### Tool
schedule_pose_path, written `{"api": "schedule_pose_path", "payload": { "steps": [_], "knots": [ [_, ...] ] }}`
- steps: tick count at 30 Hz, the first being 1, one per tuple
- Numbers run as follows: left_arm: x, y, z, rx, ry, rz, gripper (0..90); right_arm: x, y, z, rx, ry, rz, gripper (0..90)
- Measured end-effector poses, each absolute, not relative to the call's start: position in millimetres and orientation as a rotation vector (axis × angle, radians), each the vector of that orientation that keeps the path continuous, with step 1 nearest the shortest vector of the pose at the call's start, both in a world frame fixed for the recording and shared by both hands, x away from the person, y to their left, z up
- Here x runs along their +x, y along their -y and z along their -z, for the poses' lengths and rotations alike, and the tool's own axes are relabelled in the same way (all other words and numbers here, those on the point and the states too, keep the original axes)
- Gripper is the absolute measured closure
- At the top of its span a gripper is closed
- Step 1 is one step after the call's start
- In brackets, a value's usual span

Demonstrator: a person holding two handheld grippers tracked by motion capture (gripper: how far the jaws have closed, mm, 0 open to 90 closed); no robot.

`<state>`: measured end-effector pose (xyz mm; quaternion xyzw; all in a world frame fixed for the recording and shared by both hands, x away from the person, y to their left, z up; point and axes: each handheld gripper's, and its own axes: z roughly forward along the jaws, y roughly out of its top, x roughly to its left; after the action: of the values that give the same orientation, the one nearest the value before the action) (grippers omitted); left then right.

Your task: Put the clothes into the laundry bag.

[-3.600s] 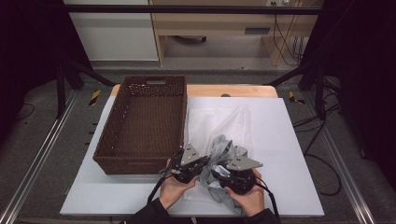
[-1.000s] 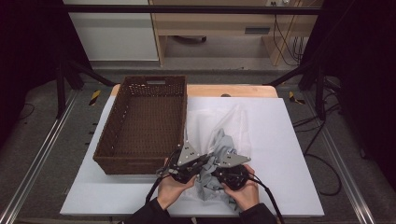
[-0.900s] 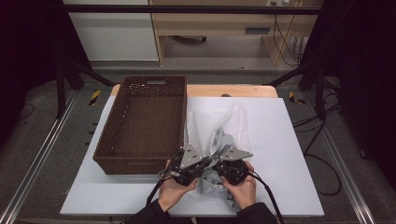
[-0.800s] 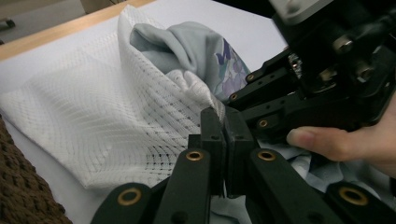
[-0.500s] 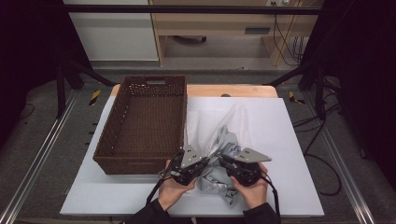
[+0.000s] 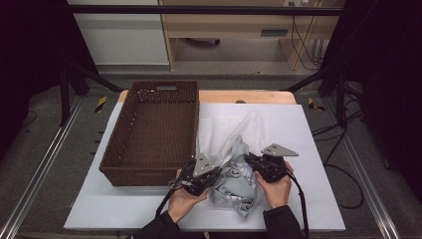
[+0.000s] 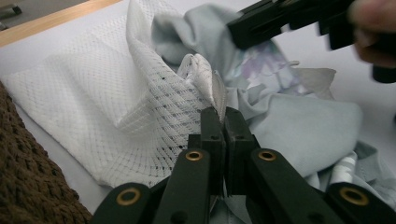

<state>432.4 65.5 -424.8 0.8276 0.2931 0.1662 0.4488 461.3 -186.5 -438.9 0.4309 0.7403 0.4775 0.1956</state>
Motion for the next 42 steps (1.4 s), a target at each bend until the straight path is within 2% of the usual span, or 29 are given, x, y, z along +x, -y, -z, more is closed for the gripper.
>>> {"api": "schedule_pose_path", "payload": {
  "steps": [6, 10, 18, 23, 26, 29, 31, 36, 39, 42],
  "knots": [
    [433.8, -70.0, 420.2, 2.015, -0.748, -0.396, 88.1, 421.3, 176.5, 421.7, 0.942, -2.17, -1.487, 87.3],
    [429.0, -71.9, 411.0, 1.982, -0.736, -0.394, 88.1, 406.4, 151.0, 430.4, 0.817, -2.302, -1.476, 87.3],
    [411.7, -68.4, 395.9, 1.955, -0.663, -0.406, 88.1, 432.9, 120.9, 466.1, 0.943, -2.227, -1.199, 87.1],
    [415.1, -66.5, 403.6, 1.989, -0.669, -0.431, 88.1, 437.5, 122.7, 467.4, 0.965, -2.205, -1.241, 84.4],
    [422.1, -69.3, 410.6, 2.0, -0.705, -0.428, 88.1, 421.2, 134.3, 452.1, 0.939, -2.228, -1.331, 74.3],
    [424.5, -70.9, 412.1, 2.0, -0.718, -0.421, 88.1, 407.7, 144.2, 443.1, 0.926, -2.204, -1.369, 71.2],
    [425.8, -72.1, 412.7, 1.998, -0.725, -0.421, 88.0, 392.8, 162.3, 432.6, 0.927, -2.165, -1.401, 65.4],
    [426.1, -71.7, 413.3, 2.001, -0.725, -0.425, 88.0, 396.2, 187.1, 427.7, 1.031, -2.061, -1.328, 50.8],
    [426.7, -71.1, 414.1, 2.005, -0.724, -0.421, 88.0, 411.1, 188.2, 433.5, 1.049, -2.076, -1.325, 50.9],
    [426.4, -71.6, 413.4, 2.004, -0.726, -0.426, 88.0, 422.3, 180.9, 438.0, 0.997, -2.106, -1.351, 65.9]
  ]
}}
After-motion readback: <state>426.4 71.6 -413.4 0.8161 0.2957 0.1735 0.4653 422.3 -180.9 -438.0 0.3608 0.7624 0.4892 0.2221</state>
